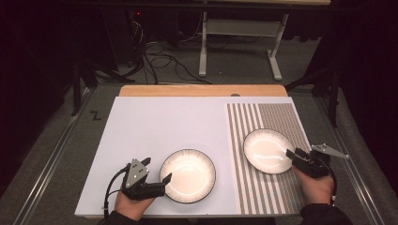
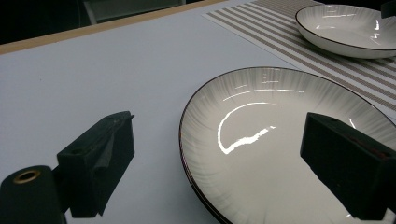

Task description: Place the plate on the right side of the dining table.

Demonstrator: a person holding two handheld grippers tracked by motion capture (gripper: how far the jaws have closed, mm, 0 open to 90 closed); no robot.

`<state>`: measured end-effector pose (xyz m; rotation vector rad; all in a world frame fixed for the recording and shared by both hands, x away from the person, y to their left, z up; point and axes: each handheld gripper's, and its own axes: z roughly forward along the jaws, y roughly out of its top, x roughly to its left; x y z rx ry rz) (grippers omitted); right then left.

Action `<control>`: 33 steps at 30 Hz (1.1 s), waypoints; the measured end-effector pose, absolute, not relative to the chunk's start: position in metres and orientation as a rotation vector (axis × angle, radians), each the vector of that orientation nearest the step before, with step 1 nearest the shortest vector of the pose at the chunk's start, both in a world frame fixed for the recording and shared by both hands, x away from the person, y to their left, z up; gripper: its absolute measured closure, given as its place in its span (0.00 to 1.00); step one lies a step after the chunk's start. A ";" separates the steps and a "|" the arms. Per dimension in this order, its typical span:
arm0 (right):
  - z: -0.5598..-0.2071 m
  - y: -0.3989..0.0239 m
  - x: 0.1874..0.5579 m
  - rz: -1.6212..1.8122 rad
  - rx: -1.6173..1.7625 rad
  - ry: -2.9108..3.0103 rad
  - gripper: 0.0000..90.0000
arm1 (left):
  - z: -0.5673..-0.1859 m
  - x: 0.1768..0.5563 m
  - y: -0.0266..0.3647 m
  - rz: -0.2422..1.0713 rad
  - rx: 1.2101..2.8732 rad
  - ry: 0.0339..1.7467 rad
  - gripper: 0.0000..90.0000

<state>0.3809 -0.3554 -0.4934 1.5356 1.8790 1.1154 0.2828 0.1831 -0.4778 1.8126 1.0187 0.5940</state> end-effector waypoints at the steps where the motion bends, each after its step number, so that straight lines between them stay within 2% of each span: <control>1: -0.492 -0.354 0.379 1.127 1.516 1.884 0.54 | -0.478 0.283 0.183 0.593 1.812 1.019 0.12; 5: -0.484 -0.346 0.371 1.171 1.432 1.914 0.37 | -0.478 0.283 0.183 0.588 1.817 1.017 0.12; 12: -0.467 -0.320 0.354 1.243 1.291 1.950 0.18 | -0.474 0.281 0.182 0.583 1.818 1.001 0.11; 25: -0.456 -0.249 0.320 1.281 1.125 2.034 0.01 | -0.471 0.266 0.199 0.576 1.818 0.972 0.06; 33: -0.457 -0.206 0.297 1.286 1.052 2.067 0.00 | -0.465 0.261 0.200 0.543 1.780 0.934 0.03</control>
